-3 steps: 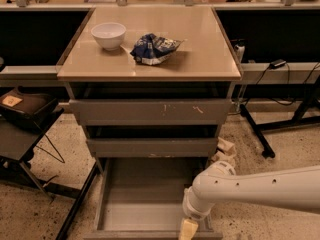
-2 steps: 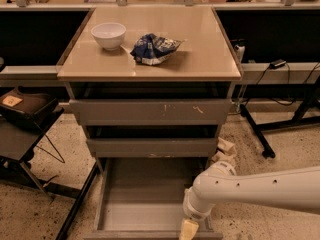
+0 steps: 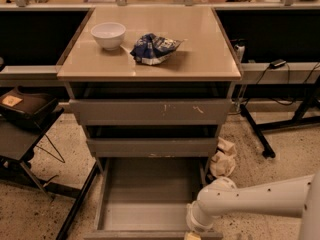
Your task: Close bottom drawer
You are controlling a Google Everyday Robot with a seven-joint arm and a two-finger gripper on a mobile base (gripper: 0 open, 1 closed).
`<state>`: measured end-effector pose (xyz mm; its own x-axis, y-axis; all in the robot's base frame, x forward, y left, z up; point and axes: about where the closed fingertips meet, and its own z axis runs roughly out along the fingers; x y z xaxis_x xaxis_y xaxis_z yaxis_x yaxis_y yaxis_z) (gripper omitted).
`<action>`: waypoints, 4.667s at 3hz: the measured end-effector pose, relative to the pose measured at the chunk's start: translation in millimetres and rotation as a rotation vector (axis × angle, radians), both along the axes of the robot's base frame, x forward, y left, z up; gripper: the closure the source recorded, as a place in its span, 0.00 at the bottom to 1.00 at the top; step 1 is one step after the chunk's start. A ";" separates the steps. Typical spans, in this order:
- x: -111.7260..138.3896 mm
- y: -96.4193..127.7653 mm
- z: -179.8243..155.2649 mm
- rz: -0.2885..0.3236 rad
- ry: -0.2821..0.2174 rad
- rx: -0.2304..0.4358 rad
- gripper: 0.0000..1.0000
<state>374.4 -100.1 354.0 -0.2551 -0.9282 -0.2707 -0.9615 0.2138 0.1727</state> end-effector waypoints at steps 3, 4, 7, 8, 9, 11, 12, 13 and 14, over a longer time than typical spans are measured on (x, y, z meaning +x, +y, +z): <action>-101.9 20.3 -142.7 -0.046 0.142 0.261 0.00; -110.4 9.6 -146.4 -0.091 0.149 0.260 0.00; -48.7 -63.5 -212.7 -0.297 0.179 0.279 0.00; -31.5 -66.0 -212.1 -0.305 0.164 0.273 0.00; 24.9 -50.5 -206.6 -0.288 0.142 0.266 0.00; 57.1 -50.3 -205.4 -0.285 0.104 0.255 0.00; 92.7 -28.8 -193.8 -0.250 0.071 0.264 0.00; 144.5 8.0 -174.1 -0.206 0.057 0.326 0.00; 145.3 8.6 -173.4 -0.205 0.056 0.328 0.00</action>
Offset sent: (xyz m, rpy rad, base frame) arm -0.1264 0.0244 -0.1930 0.4040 0.1902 -0.1122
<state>519.8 -91.5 180.5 -0.4494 -0.7227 -0.5251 -0.8915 0.3253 0.3152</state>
